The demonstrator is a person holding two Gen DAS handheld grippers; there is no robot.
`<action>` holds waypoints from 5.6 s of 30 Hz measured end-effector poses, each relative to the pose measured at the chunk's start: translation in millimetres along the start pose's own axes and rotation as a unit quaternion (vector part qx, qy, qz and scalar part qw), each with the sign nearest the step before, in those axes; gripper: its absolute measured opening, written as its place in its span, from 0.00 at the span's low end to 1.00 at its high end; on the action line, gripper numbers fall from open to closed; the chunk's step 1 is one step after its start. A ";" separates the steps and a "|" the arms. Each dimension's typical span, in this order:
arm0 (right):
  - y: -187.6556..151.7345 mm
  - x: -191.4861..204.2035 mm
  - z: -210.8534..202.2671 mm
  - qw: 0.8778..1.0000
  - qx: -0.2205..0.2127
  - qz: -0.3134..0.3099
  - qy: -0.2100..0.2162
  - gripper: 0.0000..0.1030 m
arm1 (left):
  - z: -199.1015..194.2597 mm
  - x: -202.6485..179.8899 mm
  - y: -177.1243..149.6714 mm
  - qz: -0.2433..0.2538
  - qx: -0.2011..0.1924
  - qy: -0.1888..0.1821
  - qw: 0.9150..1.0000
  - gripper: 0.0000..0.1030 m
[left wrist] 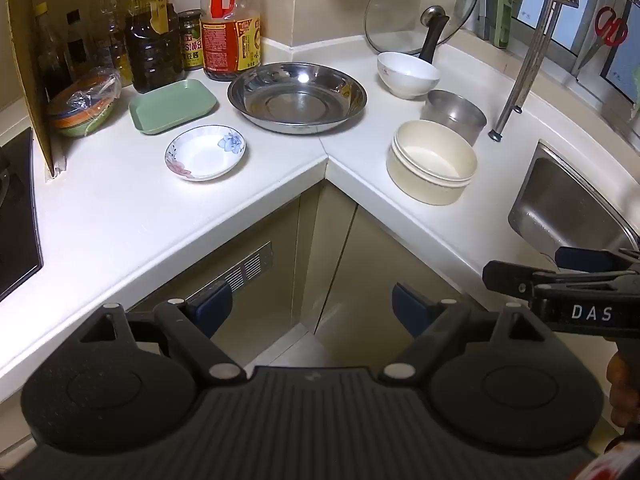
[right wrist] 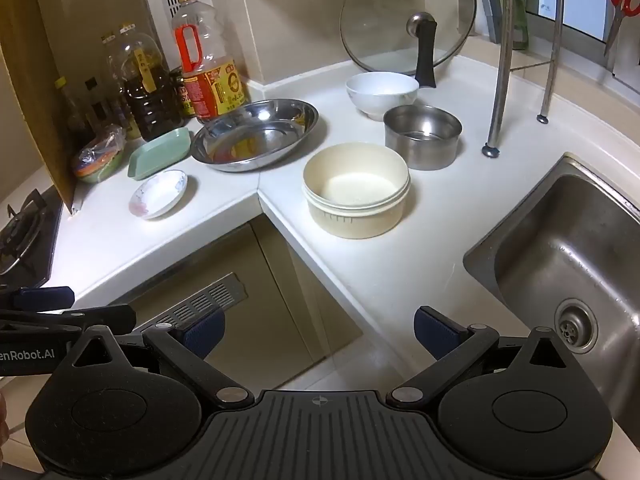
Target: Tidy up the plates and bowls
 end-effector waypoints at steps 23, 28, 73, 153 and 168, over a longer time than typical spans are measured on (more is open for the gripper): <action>-0.4 1.1 -0.7 1.000 0.000 0.003 0.001 0.98 | 0.2 -0.8 -0.9 -0.002 0.001 -0.005 1.000 0.84; -0.3 1.6 -0.3 1.000 0.000 0.003 0.001 0.98 | 0.3 -0.7 -0.7 -0.002 0.001 -0.004 1.000 0.84; 1.6 4.2 0.2 1.000 -0.001 0.002 0.002 0.98 | -0.8 2.5 -0.2 -0.009 0.001 -0.005 1.000 0.84; 158.0 215.4 162.6 0.981 -0.057 -0.085 0.164 0.75 | 65.2 235.7 149.5 -0.097 -0.060 0.110 0.987 0.71; 201.2 283.1 227.5 0.979 -0.052 -0.110 0.165 0.64 | 110.3 287.8 182.4 -0.109 -0.062 0.112 0.986 0.64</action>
Point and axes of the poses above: each gripper's, at about its wrist camera, not at the fingertips, and z roughly the way its jaws point, x to its left, y to its top, the point moved 10 cm from there along z, roughly the way its jaws point, and after that the axes turned 14 degrees about -y, right-handed, at the moved point
